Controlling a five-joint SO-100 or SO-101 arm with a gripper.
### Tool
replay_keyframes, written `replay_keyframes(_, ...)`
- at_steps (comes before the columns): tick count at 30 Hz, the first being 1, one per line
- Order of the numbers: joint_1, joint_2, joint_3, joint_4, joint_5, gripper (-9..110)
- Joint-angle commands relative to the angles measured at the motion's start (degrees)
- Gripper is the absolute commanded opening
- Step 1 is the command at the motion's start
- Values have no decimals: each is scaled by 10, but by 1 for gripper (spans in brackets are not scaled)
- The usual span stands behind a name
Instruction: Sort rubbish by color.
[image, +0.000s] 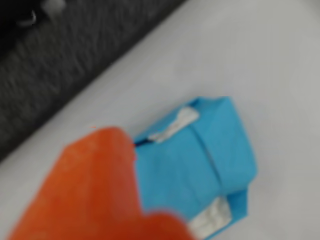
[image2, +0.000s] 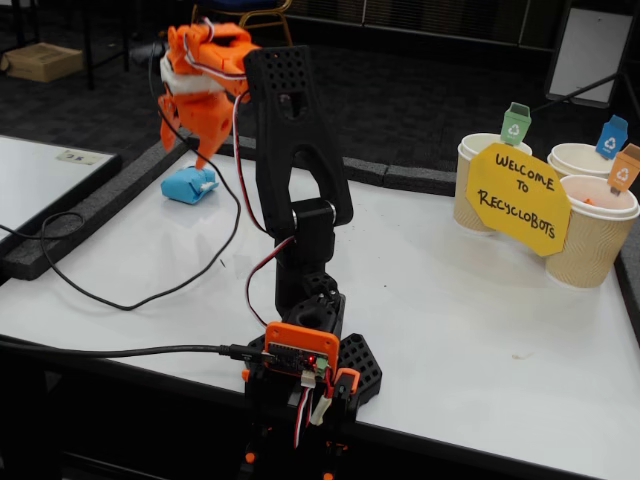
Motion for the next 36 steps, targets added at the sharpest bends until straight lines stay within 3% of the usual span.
replay_keyframes(1, -6, 11, -69, 0, 3, 16)
replay_keyframes(14, -6, 5, -112, 42, -25, 26)
replay_keyframes(36, 53, -5, -93, 51, -83, 24)
